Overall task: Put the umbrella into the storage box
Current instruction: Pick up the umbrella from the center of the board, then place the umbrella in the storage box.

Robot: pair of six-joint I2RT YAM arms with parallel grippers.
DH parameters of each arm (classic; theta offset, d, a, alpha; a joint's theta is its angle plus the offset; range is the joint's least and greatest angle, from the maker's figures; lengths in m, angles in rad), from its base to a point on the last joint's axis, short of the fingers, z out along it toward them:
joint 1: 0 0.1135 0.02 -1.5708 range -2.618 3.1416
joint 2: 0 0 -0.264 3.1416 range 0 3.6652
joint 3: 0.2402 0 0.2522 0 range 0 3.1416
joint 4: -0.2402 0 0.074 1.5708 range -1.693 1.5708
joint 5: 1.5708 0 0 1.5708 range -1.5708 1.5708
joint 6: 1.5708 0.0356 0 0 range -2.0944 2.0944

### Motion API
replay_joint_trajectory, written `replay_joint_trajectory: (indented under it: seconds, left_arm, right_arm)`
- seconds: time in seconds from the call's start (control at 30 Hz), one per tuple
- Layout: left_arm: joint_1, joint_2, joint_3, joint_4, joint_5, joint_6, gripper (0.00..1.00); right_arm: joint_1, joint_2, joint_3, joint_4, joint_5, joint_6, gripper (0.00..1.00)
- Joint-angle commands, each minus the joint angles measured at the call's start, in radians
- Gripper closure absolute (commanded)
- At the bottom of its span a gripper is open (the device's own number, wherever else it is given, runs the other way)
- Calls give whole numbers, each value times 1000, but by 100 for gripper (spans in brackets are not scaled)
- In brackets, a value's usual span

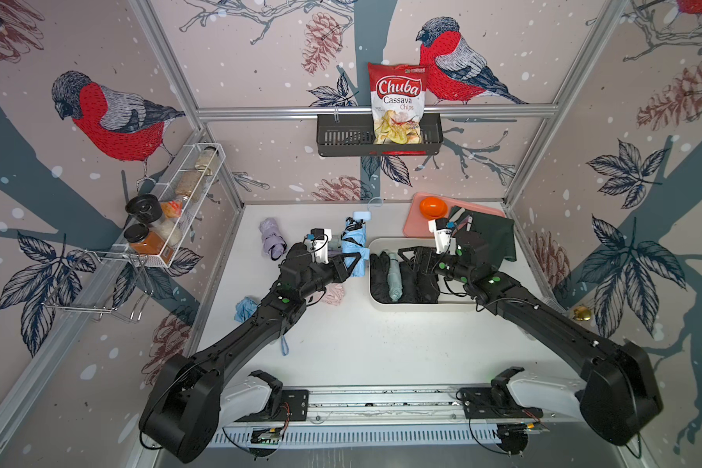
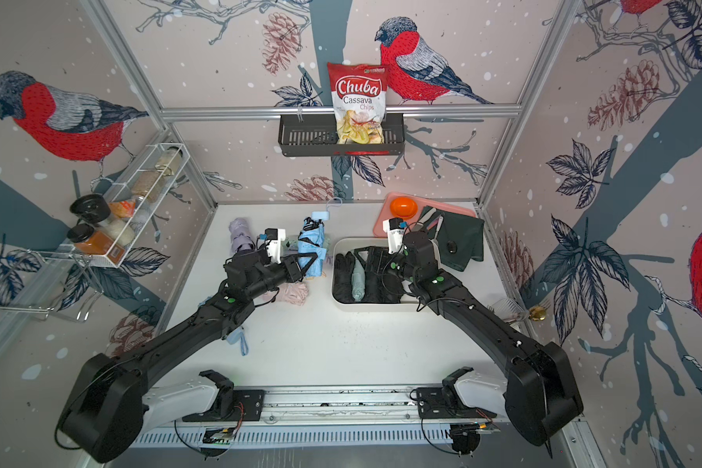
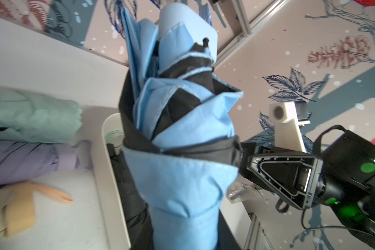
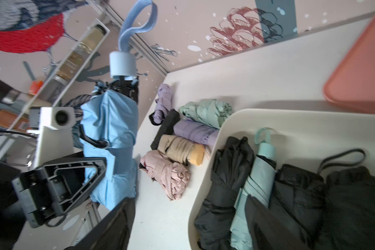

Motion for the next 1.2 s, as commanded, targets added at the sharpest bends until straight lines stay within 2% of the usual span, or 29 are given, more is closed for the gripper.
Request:
replay_joint_trajectory:
  seconds: [0.0, 0.2, 0.5, 0.7, 0.8, 0.9, 0.93, 1.0, 1.03, 1.1, 1.17]
  left_arm:
    - [1, 25, 25, 200, 162, -24, 100]
    - [-3, 60, 38, 243, 253, -71, 100]
    - [-23, 79, 51, 244, 257, -71, 100]
    - [-24, 108, 48, 260, 267, -92, 100]
    - [-27, 125, 48, 279, 275, -105, 100]
    - [-28, 135, 47, 285, 275, -114, 97]
    - [-29, 136, 49, 286, 273, -115, 95]
    - [-29, 138, 48, 277, 263, -115, 82]
    - [-29, 138, 48, 271, 258, -112, 75]
    - [-28, 137, 47, 263, 251, -107, 52]
    - [-27, 129, 51, 240, 238, -98, 24]
  right_arm:
    - [3, -11, -21, 208, -105, 42, 14]
    - [29, 36, -15, 363, -157, 76, 14]
    - [83, 194, 42, 507, -180, 157, 24]
    - [109, 239, 44, 600, -188, 194, 28]
    - [115, 258, 53, 601, -188, 198, 36]
    - [117, 268, 58, 588, -184, 199, 53]
    - [115, 270, 57, 583, -181, 199, 60]
    - [115, 267, 57, 567, -169, 194, 76]
    - [115, 265, 56, 557, -160, 190, 80]
    - [113, 252, 57, 521, -139, 171, 88]
    - [109, 231, 61, 467, -111, 146, 91]
